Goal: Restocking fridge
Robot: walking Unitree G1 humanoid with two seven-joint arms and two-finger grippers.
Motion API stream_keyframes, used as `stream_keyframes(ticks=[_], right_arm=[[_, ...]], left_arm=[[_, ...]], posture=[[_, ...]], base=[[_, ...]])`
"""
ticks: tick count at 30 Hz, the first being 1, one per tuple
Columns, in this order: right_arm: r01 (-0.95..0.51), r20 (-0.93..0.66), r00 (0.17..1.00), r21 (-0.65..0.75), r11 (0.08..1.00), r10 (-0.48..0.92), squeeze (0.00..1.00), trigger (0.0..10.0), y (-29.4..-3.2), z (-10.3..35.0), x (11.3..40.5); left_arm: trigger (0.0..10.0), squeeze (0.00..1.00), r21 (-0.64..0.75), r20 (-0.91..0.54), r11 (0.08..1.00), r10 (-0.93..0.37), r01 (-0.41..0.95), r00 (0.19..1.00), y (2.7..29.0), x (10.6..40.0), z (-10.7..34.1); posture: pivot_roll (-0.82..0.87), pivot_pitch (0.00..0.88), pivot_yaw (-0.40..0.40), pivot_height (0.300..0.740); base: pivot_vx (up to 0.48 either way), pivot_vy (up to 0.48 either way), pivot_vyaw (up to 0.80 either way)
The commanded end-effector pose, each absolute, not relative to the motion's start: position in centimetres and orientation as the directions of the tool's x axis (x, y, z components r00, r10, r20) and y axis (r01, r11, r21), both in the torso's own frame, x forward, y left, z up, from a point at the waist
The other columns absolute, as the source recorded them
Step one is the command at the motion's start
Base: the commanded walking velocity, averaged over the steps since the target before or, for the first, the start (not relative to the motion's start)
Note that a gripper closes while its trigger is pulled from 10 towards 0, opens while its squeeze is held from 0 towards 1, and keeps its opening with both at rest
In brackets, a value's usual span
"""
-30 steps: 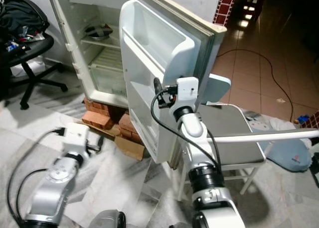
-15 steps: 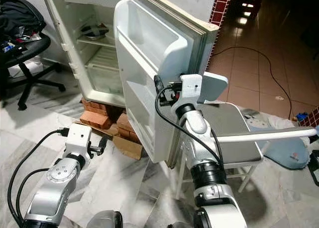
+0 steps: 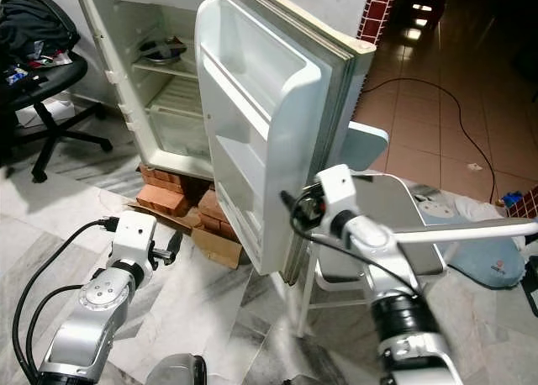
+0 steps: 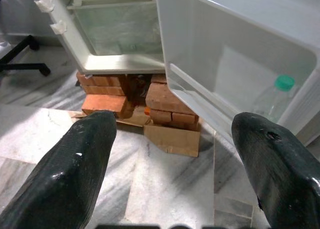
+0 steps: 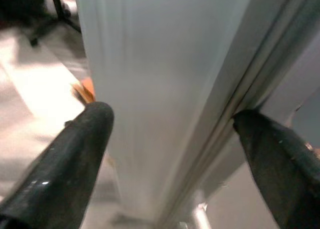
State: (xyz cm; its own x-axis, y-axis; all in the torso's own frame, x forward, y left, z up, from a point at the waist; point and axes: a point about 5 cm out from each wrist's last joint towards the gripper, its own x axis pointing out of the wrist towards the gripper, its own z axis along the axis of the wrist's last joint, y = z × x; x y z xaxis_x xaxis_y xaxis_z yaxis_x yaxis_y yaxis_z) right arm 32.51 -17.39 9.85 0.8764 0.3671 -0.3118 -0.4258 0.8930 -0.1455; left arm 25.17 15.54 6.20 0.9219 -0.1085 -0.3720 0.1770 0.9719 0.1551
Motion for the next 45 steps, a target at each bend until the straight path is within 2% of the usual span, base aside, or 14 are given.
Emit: stream_keyframes(ticks=[1,5,10,13,16,18,21,30,37,40,43,45], right_arm=[[-0.307,-0.277,0.932,-0.270,0.913,0.232,0.00,10.0,-19.7,12.3,34.0],[-0.285,-0.226,0.947,-0.267,0.921,0.228,0.00,10.0,-19.9,14.3,34.9],[-0.285,-0.164,0.952,-0.167,0.944,0.258,0.00,10.0,-19.0,15.5,35.7],[-0.384,-0.185,0.915,-0.124,0.915,0.359,0.00,10.0,-18.1,15.5,35.5],[-0.510,-0.273,0.842,-0.126,0.851,0.465,0.00,10.0,-17.5,14.3,34.5],[-0.561,-0.356,0.799,-0.148,0.815,0.485,0.00,10.0,-17.9,13.3,33.9],[-0.588,-0.397,0.776,-0.176,0.789,0.490,0.00,10.0,-18.5,13.2,33.7],[-0.484,-0.428,0.833,-0.257,0.836,0.351,0.00,10.0,-21.8,14.1,33.9],[-0.561,-0.506,0.760,-0.197,0.804,0.407,0.00,10.0,-23.5,12.9,31.2],[-0.494,-0.484,0.803,-0.213,0.843,0.349,0.00,10.0,-24.6,12.7,30.9],[-0.354,-0.325,0.906,-0.236,0.905,0.270,0.00,10.0,-24.3,14.3,32.5],[-0.281,-0.223,0.947,-0.233,0.931,0.230,0.00,10.0,-23.8,15.6,33.4]], left_arm=[[10.0,0.00,0.166,-0.375,0.969,-0.112,0.185,0.920,15.6,25.2,6.3],[10.0,0.00,0.168,-0.375,0.968,-0.111,0.185,0.920,15.6,25.3,6.4],[10.0,0.00,0.172,-0.374,0.967,-0.115,0.191,0.920,15.5,25.4,6.4],[10.0,0.00,0.176,-0.368,0.967,-0.108,0.183,0.924,15.6,25.4,6.5],[10.0,0.00,0.177,-0.368,0.968,-0.104,0.180,0.924,15.7,25.4,6.5],[10.0,0.00,0.178,-0.371,0.966,-0.109,0.186,0.922,15.6,25.4,6.5],[10.0,0.00,0.180,-0.370,0.965,-0.114,0.191,0.922,15.6,25.4,6.5],[10.0,0.00,0.182,-0.373,0.964,-0.115,0.195,0.921,15.6,25.3,6.5],[10.0,0.00,0.186,-0.375,0.963,-0.115,0.197,0.920,15.7,25.4,6.5],[10.0,0.00,0.185,-0.379,0.962,-0.119,0.201,0.918,15.7,25.4,6.4],[10.0,0.00,0.185,-0.383,0.959,-0.129,0.213,0.915,15.5,25.6,6.3],[10.0,0.00,0.189,-0.382,0.957,-0.134,0.220,0.914,15.4,25.8,6.4]], posture=[[0.12,0.029,-0.040,0.740],[0.12,0.030,-0.039,0.740],[0.12,0.028,-0.042,0.740],[0.13,0.028,-0.044,0.740],[0.12,0.029,-0.044,0.740],[0.12,0.030,-0.043,0.740],[0.12,0.029,-0.040,0.740],[0.12,0.032,-0.041,0.740],[0.10,0.033,-0.039,0.740],[0.09,0.034,-0.032,0.740],[0.09,0.031,-0.025,0.740],[0.09,0.029,-0.024,0.740]], base=[[0.000,0.000,0.00],[0.000,0.000,0.00],[0.000,0.000,0.00],[0.000,0.000,0.00],[0.000,0.000,0.00],[0.000,0.000,0.00],[0.000,0.000,0.00],[0.000,0.000,0.00],[0.000,0.000,0.00],[0.000,0.000,0.00],[0.000,0.000,0.00],[0.000,0.000,0.00]])
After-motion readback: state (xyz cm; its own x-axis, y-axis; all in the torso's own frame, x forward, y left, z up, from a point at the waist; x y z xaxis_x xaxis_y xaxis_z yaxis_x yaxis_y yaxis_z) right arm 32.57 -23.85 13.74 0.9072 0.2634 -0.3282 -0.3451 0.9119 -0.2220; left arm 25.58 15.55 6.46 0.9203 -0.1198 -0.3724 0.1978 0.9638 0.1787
